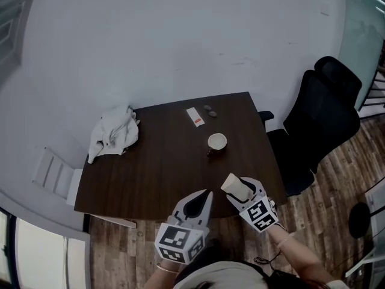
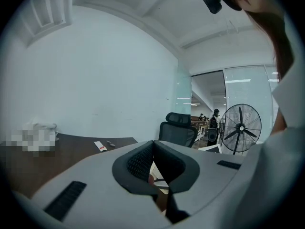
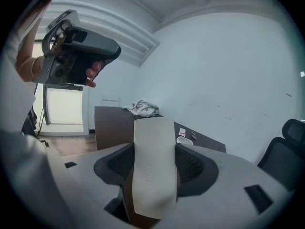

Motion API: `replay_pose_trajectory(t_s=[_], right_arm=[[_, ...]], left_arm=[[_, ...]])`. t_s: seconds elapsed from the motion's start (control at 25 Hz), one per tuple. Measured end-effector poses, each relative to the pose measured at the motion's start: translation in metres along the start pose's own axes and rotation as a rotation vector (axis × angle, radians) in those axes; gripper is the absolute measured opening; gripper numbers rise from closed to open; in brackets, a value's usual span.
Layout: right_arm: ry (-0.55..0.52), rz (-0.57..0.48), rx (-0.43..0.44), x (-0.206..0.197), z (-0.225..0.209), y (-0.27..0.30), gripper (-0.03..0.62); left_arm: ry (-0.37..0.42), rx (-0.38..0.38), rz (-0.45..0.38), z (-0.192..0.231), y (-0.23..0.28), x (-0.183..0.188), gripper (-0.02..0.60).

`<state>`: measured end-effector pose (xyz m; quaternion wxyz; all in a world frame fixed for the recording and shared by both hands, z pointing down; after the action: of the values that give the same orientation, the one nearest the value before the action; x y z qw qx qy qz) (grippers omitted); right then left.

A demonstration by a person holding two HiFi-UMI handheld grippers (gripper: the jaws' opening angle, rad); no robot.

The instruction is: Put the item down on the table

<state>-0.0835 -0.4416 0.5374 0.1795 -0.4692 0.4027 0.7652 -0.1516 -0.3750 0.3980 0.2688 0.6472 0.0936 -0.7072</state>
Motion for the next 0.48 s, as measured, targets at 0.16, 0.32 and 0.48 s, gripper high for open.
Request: replay_pose_trajectory(t_s=[0.16,0.32,0.48], right_arm=[[-0.061,0.064,0.028,-0.014,0.005,0.022,0.274],[-0.119,0.12,0.056,-0.024,0.011,0.042,0.274],[-0.15,0.175,0.08,-0.038,0.015,0.062,0.273]], left_arm=[[-0.004,-0.007,0.006,0.012,0.003,-0.004,0.018],[-0.005,-0.016,0.014,0.022,0.005,-0.007,0.017],[-0.019,-0.02,0.022,0.03,0.006,-0.014,0.018]])
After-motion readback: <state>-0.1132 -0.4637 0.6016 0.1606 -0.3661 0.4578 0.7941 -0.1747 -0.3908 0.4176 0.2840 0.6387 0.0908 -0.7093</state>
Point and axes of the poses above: the fingertips, and each gripper's own axes: y forward along the fingers, z to its left, x out of its top, the point moved 1 cm from there along -y, backward along the fingers, and after that the axes turned 3 degrees about z, right-handed, at the moved point
